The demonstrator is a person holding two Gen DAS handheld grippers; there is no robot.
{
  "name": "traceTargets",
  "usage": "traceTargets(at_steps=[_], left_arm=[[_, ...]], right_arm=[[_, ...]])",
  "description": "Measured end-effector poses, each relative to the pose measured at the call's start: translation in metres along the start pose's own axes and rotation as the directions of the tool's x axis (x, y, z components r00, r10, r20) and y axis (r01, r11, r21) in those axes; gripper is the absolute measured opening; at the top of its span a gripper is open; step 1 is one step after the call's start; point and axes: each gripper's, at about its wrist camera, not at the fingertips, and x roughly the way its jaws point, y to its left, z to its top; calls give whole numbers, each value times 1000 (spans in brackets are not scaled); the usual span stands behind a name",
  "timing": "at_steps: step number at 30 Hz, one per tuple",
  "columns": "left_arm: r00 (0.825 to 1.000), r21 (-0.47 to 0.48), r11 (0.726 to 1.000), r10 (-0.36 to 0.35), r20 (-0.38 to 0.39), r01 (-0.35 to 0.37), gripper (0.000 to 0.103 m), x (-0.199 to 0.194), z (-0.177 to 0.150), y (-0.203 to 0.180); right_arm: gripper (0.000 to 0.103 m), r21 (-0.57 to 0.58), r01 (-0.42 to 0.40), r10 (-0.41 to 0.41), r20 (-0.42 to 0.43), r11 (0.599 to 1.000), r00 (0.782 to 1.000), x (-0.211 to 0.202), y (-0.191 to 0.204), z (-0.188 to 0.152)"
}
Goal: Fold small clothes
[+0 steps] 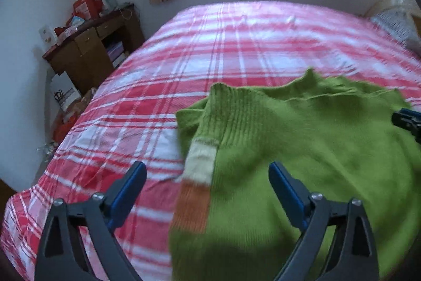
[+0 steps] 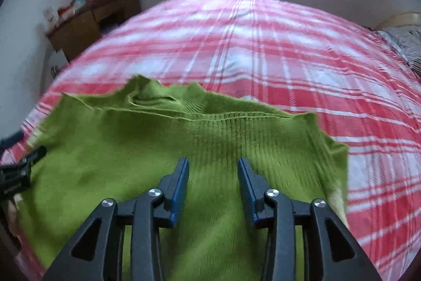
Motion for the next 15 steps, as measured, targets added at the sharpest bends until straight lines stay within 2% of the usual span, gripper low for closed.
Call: traceTargets(at_steps=[2,4,5,7,9,12,15], left_arm=[[1000,0,1000,-4,17,4,97,-13,-11,4],[999,-10,1000,-17,32,18,97,-24,-24,7],[999,-12,1000,-16,31,16,97,-26,-29,7],[999,-25,999,-23,27,24,97,-29,-39,7],[1000,-16,1000,-7,26,7,97,-29,-49,7],[1000,-30,1000,-4,-9,4,97,-20,-58,14],[999,-123,992,-41,-34,37,99,-12,-63,27]], right_arm=[[49,-6,-87,87,34,996,996,-22,15,-7],[49,-40,-176,177,28,984,984,-32,37,-14],[49,-63,-235,236,-2,970,972,-31,52,-17],[49,-104,-288,282,-66,952,957,-22,78,-24],[49,-153,-240,222,-125,959,967,-2,98,-31],[49,-175,-166,154,-84,970,985,16,103,-25],[49,-65,-183,176,-103,981,979,30,93,-6]])
